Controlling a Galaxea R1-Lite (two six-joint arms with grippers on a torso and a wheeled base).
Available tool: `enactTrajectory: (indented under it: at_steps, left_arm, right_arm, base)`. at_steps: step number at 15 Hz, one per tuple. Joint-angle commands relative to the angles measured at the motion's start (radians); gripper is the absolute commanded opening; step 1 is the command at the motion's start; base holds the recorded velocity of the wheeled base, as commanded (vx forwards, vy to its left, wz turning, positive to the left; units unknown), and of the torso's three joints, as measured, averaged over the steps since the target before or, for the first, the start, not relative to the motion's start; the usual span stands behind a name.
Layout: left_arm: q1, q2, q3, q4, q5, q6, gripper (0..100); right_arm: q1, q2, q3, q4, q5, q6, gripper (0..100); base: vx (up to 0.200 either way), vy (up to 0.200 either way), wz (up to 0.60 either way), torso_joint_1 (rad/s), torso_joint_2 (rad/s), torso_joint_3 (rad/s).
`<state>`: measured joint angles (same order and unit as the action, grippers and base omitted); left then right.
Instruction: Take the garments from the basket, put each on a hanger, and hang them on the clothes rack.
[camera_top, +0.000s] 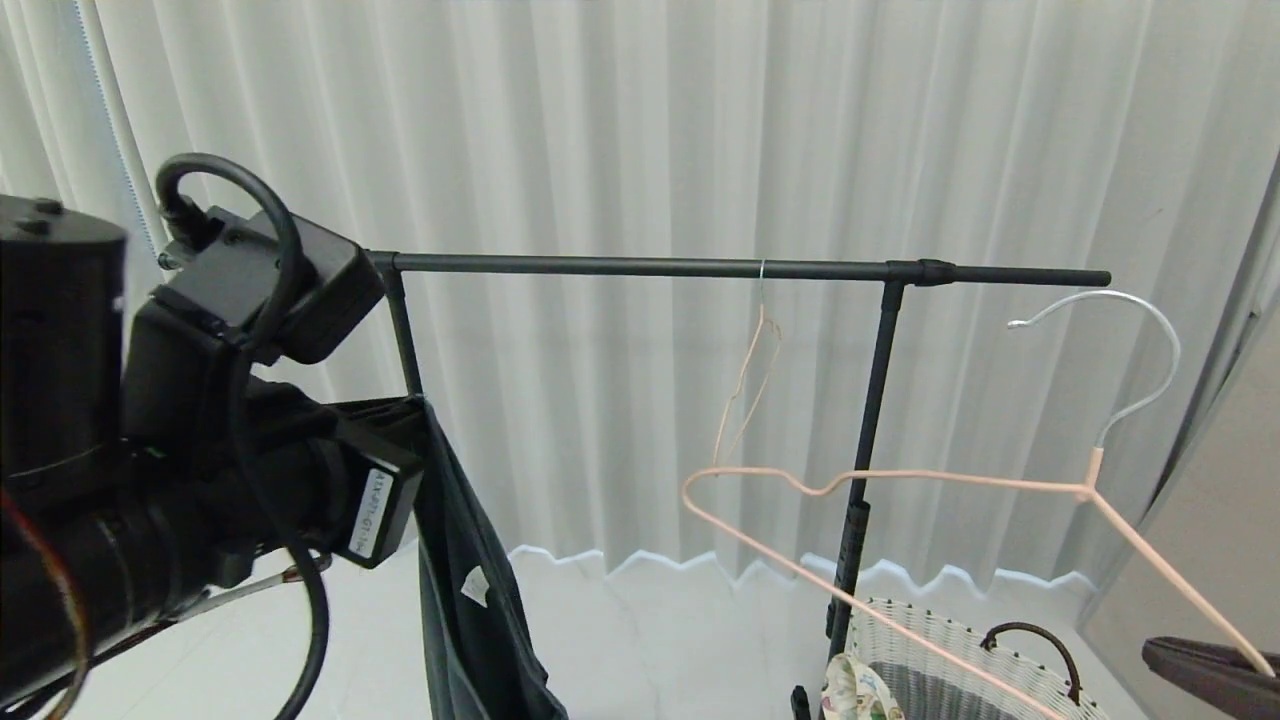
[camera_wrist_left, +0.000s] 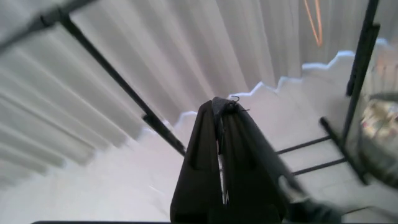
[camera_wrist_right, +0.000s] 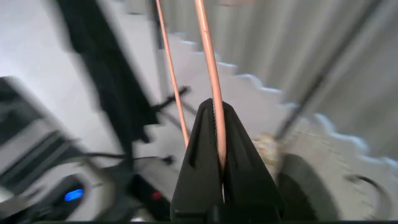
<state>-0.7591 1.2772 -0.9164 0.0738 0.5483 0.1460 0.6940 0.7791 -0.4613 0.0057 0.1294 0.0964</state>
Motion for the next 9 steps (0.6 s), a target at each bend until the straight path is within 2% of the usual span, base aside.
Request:
enactTrajectory:
  at_steps: [1, 2, 4, 6, 9]
  left_arm:
    - [-0.002, 0.126, -0.045, 0.000, 0.044, -0.117, 0]
    - [-0.005, 0.175, -0.076, 0.001, 0.055, -0.201, 0]
    - [-0.019, 0.229, -0.122, 0.001, 0.055, -0.292, 0]
    - [-0.039, 0.258, -0.164, 0.003, 0.055, -0.339, 0]
    - [-0.040, 0.289, -0.170, 0.003, 0.084, -0.345, 0]
  right_arm:
    - [0.150, -0.003, 0.000, -0.003, 0.003, 0.060, 0]
    - [0.191, 0.006, 0.000, -0.010, 0.003, 0.080, 0]
    - [0.236, 0.037, 0.000, -0.056, 0.003, 0.137, 0]
    - [0.239, 0.097, 0.003, -0.101, -0.004, 0.154, 0]
    - [0.239, 0.175, 0.004, -0.150, -0.005, 0.155, 0]
  base:
    - [0.000, 0.000, 0.00, 0.000, 0.00, 0.000]
    - [0.000, 0.000, 0.00, 0.000, 0.00, 0.000]
    - [0.000, 0.000, 0.00, 0.000, 0.00, 0.000]
    - [0.000, 0.000, 0.00, 0.000, 0.00, 0.000]
    - [0.000, 0.000, 0.00, 0.000, 0.00, 0.000]
